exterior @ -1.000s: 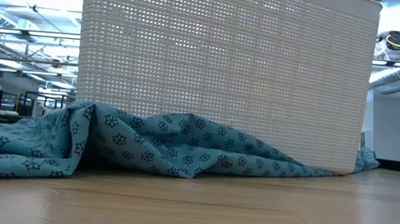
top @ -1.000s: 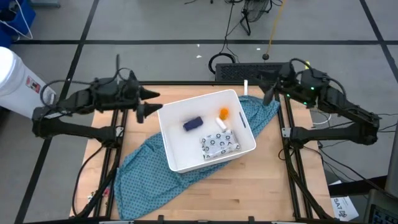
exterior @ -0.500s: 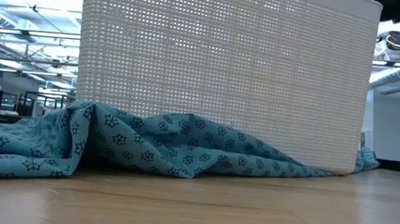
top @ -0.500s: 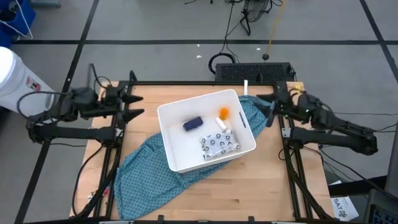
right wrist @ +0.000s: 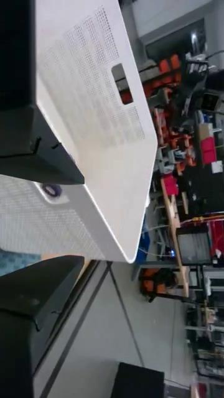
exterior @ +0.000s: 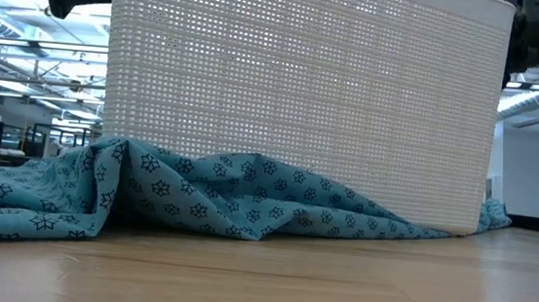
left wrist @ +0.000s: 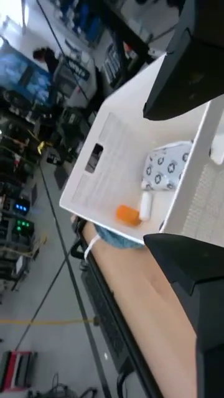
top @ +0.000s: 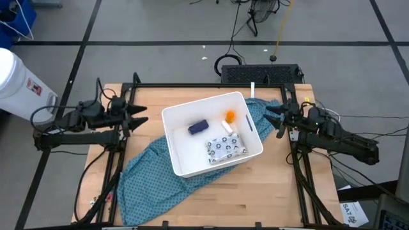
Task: Pick & place medical supplies in basket/bin
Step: Return to Home Position
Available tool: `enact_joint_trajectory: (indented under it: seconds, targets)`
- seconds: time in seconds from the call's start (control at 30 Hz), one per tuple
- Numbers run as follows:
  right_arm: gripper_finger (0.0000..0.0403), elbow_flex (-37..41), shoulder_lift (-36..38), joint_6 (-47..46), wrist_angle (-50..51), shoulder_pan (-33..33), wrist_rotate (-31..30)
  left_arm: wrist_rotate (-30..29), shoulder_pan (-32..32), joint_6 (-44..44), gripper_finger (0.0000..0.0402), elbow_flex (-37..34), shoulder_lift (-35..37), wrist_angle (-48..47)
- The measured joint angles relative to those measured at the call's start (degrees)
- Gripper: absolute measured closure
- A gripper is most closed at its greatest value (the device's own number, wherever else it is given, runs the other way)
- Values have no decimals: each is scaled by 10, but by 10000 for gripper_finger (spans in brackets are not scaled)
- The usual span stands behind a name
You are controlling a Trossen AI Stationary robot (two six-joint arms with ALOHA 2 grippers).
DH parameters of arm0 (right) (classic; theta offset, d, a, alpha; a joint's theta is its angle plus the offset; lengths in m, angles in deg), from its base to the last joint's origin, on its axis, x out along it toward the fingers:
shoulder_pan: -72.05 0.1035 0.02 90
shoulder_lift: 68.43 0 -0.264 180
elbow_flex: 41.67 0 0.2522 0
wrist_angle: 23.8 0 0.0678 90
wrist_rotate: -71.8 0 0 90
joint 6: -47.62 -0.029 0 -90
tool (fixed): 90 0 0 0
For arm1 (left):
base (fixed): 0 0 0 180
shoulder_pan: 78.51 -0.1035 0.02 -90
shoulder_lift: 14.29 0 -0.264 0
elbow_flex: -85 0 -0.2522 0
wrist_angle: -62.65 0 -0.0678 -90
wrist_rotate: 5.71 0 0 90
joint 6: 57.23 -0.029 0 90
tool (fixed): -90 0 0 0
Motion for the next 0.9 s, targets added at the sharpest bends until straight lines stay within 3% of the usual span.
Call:
enact_joint_trajectory:
  seconds: [0.27, 0.37, 0.47, 0.63, 0.77, 0.9]
  targets:
    - [216, 75, 51, 39, 16, 0, 2, 41, 0, -31, 86, -56, 60, -18]
    - [216, 102, 55, 46, -4, 0, 62, 32, 0, 17, 83, -63, 65, -44]
    - [216, 135, 56, 113, -54, 0, 151, -2, 0, 23, 84, -78, 65, -33]
    - [216, 185, 56, 78, -138, 0, 163, 92, 3, -116, 90, -107, 66, -5]
    - [216, 215, 57, 62, -159, 0, 164, 133, 4, -112, 91, -146, 69, 40]
    - [216, 216, 50, 83, -155, 0, 163, 178, 3, -142, 91, -207, 77, 184]
